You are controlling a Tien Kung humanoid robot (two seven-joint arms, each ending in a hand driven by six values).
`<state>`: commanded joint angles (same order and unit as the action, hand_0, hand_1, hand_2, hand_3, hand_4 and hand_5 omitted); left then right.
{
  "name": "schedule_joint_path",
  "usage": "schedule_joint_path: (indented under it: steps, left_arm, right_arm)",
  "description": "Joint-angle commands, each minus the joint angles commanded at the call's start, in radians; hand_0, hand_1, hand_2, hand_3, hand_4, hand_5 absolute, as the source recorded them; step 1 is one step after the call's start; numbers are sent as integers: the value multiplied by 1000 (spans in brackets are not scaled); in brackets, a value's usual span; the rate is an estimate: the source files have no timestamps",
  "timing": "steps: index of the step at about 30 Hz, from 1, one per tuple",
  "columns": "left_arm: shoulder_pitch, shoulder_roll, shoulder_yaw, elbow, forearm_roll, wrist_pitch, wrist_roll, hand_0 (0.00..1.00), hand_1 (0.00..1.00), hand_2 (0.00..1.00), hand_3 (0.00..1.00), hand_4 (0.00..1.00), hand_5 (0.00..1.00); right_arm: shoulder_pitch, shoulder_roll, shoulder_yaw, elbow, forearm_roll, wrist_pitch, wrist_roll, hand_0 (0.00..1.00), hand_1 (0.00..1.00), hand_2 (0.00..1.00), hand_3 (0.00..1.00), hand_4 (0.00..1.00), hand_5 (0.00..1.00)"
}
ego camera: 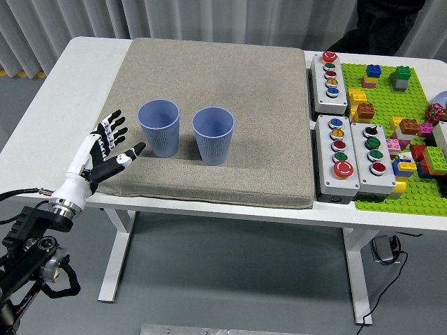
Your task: Pick cup pour cup place
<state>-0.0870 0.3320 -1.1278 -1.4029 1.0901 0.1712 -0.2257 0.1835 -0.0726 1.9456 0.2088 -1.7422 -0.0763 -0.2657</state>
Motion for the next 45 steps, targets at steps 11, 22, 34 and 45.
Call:
schedule_joint_path:
  steps: [11, 22, 34, 45]
  left_arm:
    - [-76, -21, 25, 118, 64, -35, 27, 932, 934, 998, 998, 867, 241]
    - [-140, -56, 38, 176, 79, -38, 31, 936, 938, 998, 998, 873, 226]
    - [-201, -88, 77, 241, 45, -42, 22, 939, 940, 998, 998, 882, 229]
    - [-248, -110, 101, 286, 24, -41, 17, 940, 936, 998, 998, 886, 236]
  right_arm:
    - [7, -2, -6, -2, 16, -3, 3, 701, 649, 608, 601, 7, 383]
    - [13, -3, -10, -2, 25, -5, 4, 701, 649, 607, 600, 6, 385]
    - [17, -3, -11, -2, 30, -7, 4, 702, 649, 607, 601, 6, 385]
    - [21, -3, -12, -2, 31, -7, 4, 702, 650, 607, 601, 5, 385]
